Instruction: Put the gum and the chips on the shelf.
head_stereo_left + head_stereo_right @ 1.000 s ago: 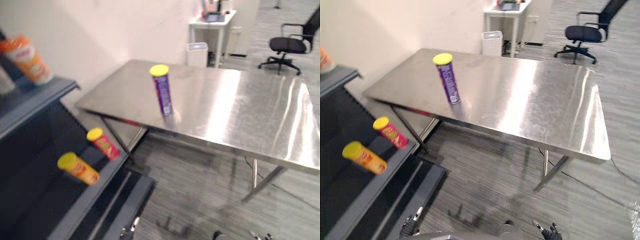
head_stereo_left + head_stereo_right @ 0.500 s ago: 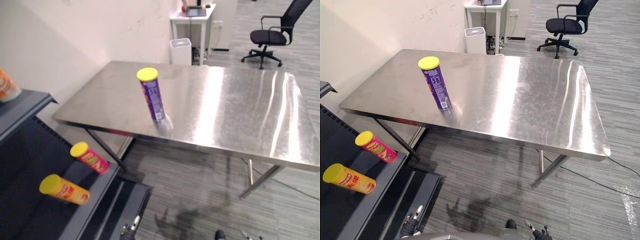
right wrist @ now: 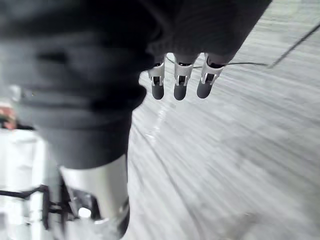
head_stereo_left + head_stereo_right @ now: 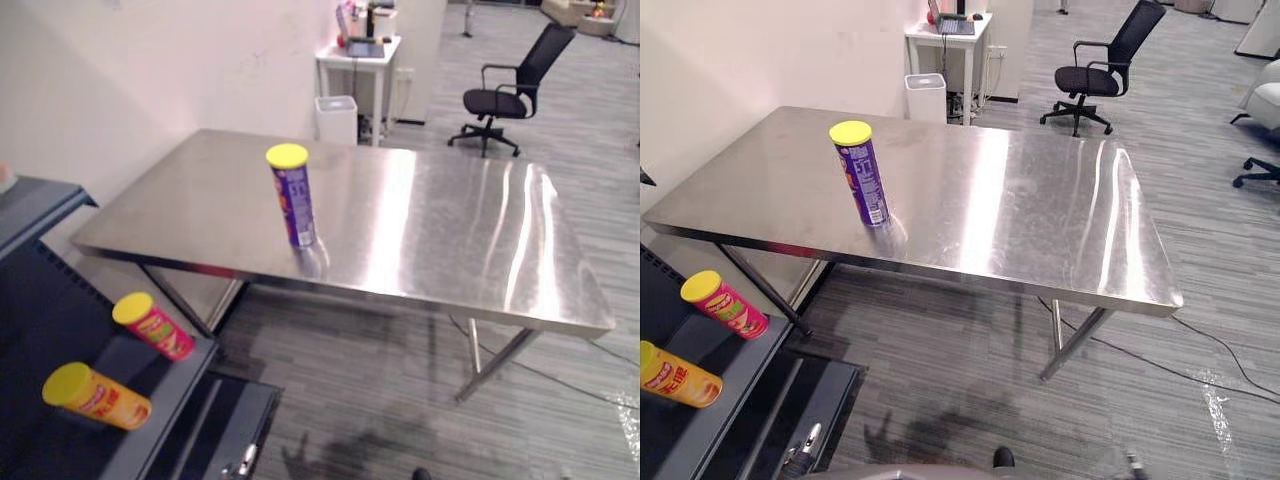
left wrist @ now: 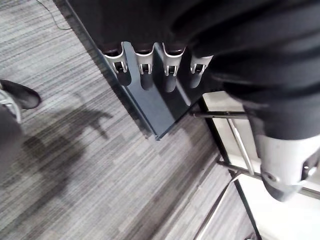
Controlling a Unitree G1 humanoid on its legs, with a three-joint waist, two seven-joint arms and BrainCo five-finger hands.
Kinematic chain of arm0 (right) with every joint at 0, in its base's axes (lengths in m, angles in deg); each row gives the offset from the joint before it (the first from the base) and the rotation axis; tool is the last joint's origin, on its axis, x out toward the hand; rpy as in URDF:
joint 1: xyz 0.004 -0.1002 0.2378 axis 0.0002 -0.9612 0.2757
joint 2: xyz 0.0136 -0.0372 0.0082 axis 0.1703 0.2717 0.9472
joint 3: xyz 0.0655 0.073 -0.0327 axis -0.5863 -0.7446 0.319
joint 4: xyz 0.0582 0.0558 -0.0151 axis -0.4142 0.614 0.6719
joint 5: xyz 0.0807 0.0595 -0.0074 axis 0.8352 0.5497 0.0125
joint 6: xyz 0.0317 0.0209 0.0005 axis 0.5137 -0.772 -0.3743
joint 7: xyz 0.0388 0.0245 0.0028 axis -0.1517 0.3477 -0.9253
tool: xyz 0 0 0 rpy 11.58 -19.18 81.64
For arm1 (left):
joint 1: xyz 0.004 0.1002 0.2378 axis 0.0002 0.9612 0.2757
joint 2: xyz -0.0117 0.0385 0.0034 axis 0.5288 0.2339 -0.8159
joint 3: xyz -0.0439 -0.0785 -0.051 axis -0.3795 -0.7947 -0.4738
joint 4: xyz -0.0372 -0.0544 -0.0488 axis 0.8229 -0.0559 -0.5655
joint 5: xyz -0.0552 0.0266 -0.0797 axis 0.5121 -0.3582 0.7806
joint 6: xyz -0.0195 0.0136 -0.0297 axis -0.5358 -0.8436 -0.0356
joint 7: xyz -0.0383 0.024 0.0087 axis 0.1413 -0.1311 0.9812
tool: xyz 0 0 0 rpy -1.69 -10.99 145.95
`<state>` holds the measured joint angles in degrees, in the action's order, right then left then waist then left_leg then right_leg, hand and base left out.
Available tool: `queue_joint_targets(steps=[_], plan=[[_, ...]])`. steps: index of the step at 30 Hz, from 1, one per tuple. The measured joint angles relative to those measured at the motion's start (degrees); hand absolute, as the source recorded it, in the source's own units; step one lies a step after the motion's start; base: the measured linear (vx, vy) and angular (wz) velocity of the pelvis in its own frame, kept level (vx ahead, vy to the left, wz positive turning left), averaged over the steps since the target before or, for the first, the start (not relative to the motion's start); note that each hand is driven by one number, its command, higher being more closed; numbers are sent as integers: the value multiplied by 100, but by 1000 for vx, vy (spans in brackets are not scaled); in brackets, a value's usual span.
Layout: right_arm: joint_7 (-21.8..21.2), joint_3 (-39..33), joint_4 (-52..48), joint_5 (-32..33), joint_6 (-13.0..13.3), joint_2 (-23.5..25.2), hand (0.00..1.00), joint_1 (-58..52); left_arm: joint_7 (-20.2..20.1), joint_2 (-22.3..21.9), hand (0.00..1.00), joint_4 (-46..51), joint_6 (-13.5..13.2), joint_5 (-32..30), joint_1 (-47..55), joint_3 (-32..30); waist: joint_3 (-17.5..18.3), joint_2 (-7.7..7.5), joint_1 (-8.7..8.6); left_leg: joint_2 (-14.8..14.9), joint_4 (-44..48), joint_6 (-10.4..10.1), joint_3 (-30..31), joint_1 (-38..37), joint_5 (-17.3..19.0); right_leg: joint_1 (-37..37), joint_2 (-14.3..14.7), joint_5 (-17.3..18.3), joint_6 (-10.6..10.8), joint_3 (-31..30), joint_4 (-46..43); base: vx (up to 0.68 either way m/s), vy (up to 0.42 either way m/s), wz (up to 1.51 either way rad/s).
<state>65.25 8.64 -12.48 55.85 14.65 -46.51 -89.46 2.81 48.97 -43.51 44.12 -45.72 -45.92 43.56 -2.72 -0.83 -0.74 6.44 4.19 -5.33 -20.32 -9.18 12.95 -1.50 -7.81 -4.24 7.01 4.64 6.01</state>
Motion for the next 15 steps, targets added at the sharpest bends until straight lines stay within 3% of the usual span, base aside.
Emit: queue_joint_targets(steps=[4,8,12,15], plan=[[-9,-413,-1733,58,242,-630,0,119,-3,0,0,406,13,-10,57,21,26,5,-19,23,-3,1,-10,-5,8,26,12,-15,24,39,-1,2,-9,0],[20,-109,-3821,-54,403,-893,0,247,-2,-3,0,674,158,-15,152,240,63,-30,-26,95,-3,-7,1,11,11,40,55,-13,24,118,-1,4,-30,1],[-122,585,-5561,-812,242,-898,0,344,-8,-51,0,720,255,-117,226,468,141,-92,-22,108,3,-9,18,111,10,131,67,-9,20,135,-1,-2,-20,0],[-688,1206,-6244,-1116,-112,-892,0,424,-15,-139,0,722,254,-159,337,474,223,-179,-20,84,1,-7,56,166,9,150,63,-9,21,165,-1,1,-21,6]])
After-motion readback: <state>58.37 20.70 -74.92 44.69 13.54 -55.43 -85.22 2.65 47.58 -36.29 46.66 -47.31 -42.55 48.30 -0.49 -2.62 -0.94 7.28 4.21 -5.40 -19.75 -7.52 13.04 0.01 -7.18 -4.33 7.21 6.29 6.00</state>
